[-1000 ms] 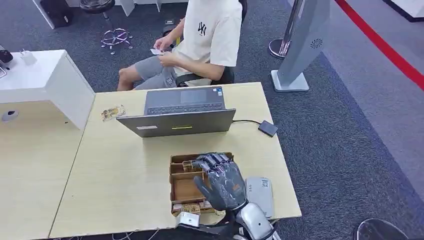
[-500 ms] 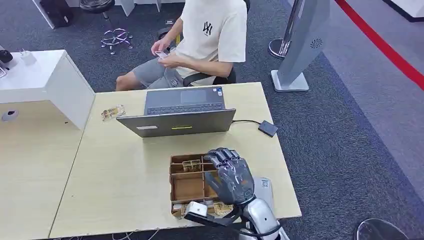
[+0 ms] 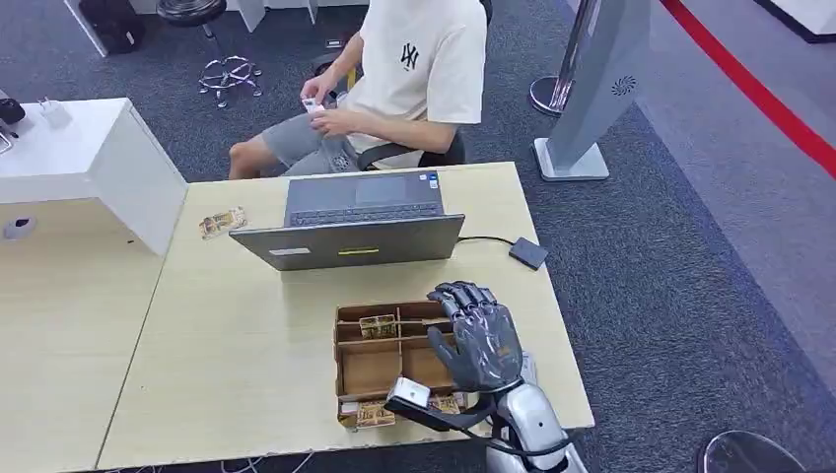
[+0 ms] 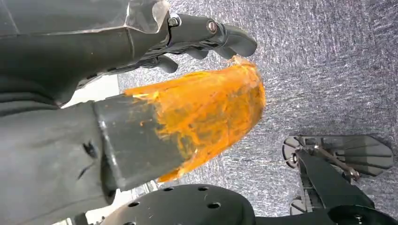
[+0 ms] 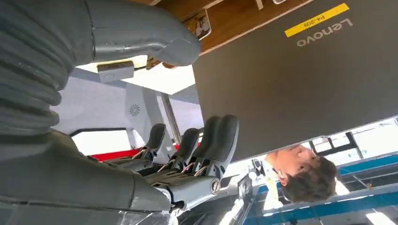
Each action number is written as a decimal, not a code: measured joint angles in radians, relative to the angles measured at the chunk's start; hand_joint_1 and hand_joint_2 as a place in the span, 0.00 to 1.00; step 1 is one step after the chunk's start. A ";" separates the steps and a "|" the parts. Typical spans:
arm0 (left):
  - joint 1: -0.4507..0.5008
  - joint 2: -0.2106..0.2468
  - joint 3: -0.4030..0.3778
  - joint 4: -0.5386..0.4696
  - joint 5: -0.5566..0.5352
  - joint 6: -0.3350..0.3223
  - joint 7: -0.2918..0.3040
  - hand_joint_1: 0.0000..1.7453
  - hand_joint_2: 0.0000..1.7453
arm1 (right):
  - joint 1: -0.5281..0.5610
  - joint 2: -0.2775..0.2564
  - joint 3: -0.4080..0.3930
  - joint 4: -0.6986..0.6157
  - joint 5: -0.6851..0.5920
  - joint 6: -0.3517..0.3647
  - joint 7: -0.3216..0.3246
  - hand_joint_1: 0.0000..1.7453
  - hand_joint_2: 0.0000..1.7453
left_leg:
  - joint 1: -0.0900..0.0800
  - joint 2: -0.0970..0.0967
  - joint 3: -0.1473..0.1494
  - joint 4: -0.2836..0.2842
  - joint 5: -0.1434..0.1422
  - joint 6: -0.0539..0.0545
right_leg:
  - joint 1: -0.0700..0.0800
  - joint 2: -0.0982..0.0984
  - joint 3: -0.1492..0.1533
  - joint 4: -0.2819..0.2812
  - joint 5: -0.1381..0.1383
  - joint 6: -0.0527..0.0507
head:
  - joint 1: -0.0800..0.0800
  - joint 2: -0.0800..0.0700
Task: Pass the card to the sensor for recognition and then transmit it.
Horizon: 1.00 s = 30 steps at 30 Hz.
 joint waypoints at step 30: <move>-0.001 0.001 0.008 0.000 -0.021 0.000 0.000 0.00 0.00 | -0.030 -0.003 -0.095 0.129 0.011 0.000 0.011 0.42 1.00 | 0.000 0.000 0.000 0.000 0.000 0.000 | 0.000 0.000 0.000 0.000 0.000 0.000 | 0.000 0.000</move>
